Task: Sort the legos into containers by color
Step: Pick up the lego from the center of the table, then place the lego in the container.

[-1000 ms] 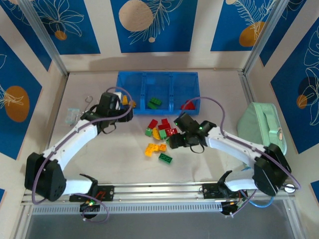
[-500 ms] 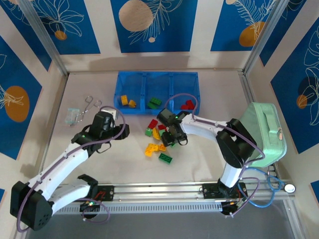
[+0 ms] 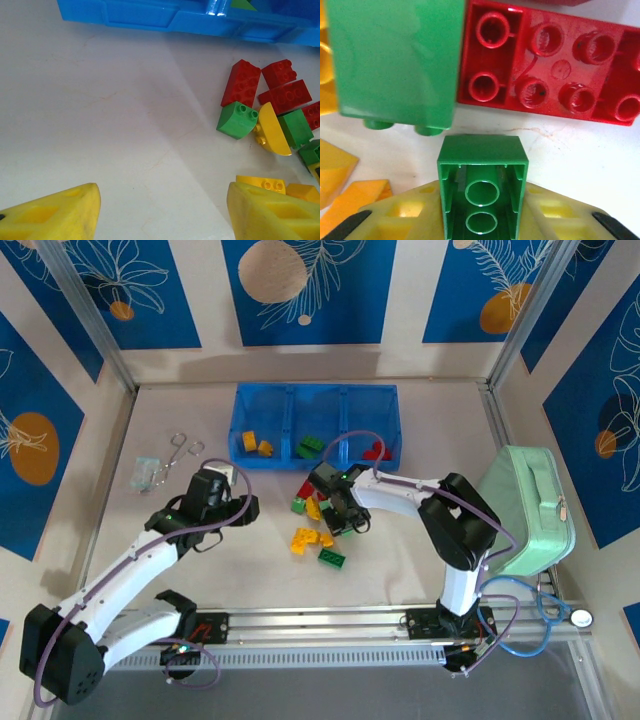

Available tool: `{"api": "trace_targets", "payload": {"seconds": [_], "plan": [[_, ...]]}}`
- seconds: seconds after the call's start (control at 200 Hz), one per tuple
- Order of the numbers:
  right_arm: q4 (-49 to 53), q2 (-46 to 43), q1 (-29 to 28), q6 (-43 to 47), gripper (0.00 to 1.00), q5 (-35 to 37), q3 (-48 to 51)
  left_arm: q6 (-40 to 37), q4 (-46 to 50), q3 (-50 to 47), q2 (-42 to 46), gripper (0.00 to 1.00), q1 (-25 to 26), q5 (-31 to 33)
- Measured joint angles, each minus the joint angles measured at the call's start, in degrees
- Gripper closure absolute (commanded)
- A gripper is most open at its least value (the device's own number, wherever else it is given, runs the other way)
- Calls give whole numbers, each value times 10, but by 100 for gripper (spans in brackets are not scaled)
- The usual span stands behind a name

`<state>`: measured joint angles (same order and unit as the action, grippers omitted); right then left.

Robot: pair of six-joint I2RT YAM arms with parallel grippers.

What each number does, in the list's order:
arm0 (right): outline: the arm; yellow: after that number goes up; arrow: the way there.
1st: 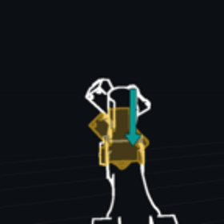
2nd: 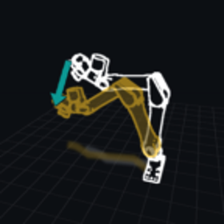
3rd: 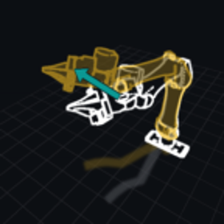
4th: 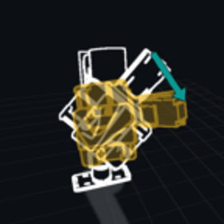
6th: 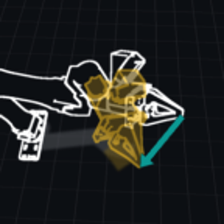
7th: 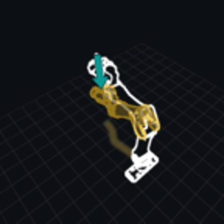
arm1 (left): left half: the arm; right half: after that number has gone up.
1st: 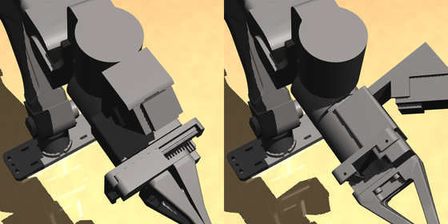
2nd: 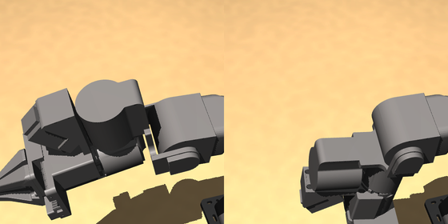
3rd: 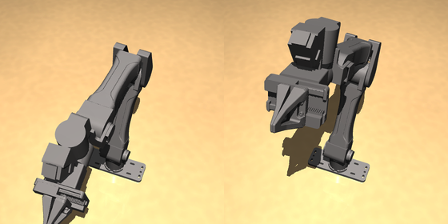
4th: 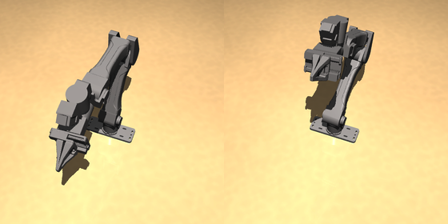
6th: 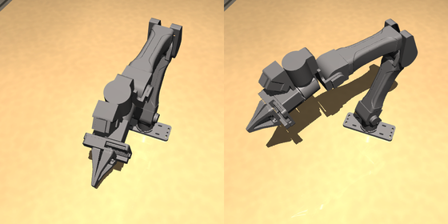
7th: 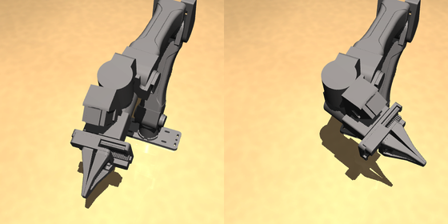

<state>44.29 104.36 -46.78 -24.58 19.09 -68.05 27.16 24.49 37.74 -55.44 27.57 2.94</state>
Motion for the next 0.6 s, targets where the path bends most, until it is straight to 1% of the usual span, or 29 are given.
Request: {"api": "trace_targets", "payload": {"seconds": [0.145,0.275,0.445,0.6], "plan": [[18,-11,-8,-1,65,11,-29,0,0,-3,0,33,1,0],[33,-30,-1,3,65,20,-82,0,0,-6,1,33,8,-2],[38,-24,40,21,65,19,-184,5,0,-11,12,33,28,-1],[44,34,75,40,65,17,-286,11,4,-19,34,33,41,2]]}}
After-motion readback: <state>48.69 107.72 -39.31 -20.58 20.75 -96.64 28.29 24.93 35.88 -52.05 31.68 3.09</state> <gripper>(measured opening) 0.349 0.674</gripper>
